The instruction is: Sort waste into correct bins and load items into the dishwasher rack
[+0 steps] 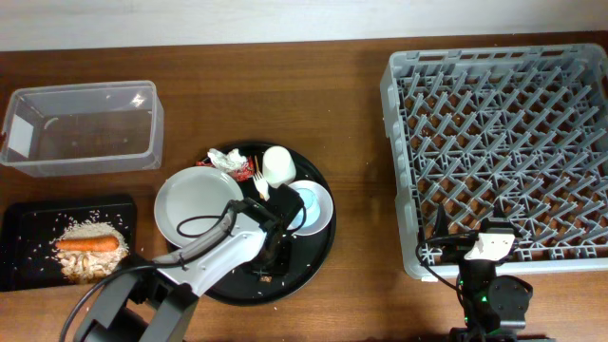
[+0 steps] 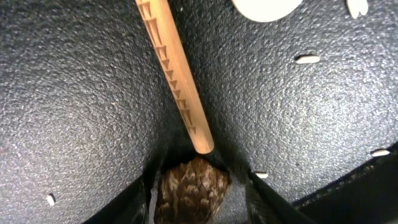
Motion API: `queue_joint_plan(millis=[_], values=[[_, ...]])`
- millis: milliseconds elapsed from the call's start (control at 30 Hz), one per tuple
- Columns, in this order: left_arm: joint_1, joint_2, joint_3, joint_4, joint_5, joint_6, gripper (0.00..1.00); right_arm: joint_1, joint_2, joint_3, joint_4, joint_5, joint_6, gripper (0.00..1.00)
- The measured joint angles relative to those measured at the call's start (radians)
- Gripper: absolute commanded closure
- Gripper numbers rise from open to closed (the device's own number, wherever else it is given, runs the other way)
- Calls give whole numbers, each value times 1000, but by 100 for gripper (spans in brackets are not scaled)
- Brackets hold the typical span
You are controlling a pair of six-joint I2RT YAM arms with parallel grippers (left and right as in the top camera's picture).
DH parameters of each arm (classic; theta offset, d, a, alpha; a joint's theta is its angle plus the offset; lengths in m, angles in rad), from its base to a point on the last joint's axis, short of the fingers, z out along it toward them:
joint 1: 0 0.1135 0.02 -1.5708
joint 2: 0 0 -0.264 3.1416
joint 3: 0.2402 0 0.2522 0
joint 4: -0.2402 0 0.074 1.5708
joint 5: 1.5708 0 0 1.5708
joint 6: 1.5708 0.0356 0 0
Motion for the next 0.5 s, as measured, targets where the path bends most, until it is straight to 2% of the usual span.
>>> queue_joint_plan(millis=[67,267,500], values=[[0,5,3,-6,-10,2,68,0,0,0,0,0,0,1],[0,18,26,-84,-5,3,70,0,0,0,0,0,1,1],[4,23,175,-229,-2,3,70,0,0,0,0,0,1,1]])
